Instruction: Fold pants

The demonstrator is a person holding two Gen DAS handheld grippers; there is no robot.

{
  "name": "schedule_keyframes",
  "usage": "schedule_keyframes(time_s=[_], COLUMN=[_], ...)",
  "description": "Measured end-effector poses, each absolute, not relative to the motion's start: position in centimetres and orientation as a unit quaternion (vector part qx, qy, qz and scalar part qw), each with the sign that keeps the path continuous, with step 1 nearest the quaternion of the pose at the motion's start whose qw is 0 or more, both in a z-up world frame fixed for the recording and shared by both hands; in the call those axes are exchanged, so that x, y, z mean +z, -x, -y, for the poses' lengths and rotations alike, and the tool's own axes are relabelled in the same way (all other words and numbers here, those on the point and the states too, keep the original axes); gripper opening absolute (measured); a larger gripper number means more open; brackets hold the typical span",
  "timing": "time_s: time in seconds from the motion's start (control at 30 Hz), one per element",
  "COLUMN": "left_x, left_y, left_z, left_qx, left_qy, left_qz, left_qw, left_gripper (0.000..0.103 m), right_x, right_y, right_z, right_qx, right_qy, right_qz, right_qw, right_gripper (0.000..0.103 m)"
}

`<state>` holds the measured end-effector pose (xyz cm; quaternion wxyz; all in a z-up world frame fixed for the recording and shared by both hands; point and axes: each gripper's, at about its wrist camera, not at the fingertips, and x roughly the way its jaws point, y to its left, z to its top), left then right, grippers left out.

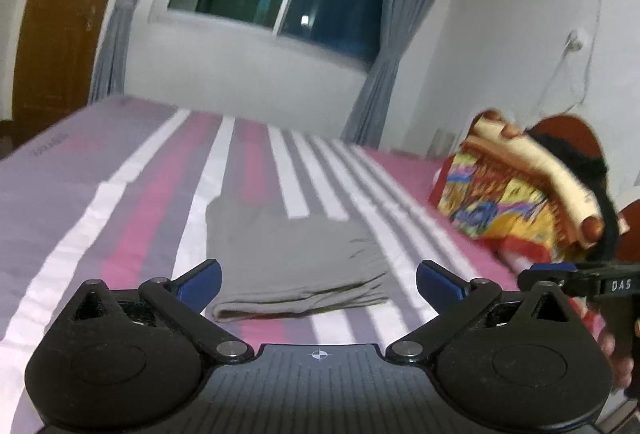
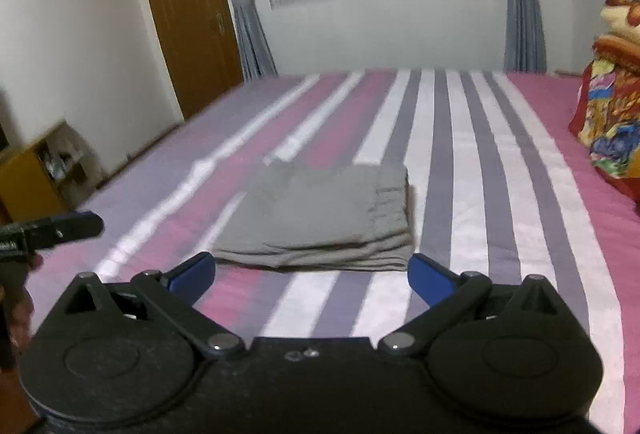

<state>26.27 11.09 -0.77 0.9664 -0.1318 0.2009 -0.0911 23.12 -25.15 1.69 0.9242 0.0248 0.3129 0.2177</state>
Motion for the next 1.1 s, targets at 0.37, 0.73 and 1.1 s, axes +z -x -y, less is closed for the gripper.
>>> schedule_keyframes(time_s=[0.37,0.73,1.1], left_x=[5.0,7.9,7.8], left_y=[-13.2,-1.9,5.6], left_z=[-8.7,-5.7,-5.5], left_qx=[-0.079,-0.073,-0.072], left_qy=[0.087,0.051,0.063], left_qz=[-0.153,-0.125,-0.101], left_qw=[0.981,0.988,0.99], left_gripper=[0.103,0.103,0.103], right_x=[7.7,9.4,10.6], right_y=[-11.0,-1.2,5.3], right_z=[24.0,24.6,23.9], right_qx=[0.174,0.148,0.162], right_qy=[0.006,-0.016,0.009], right_qz=[-0.226,-0.185,-0.154], right_qw=[0.958,0.971,0.975], right_gripper=[0.103,0.103,0.103])
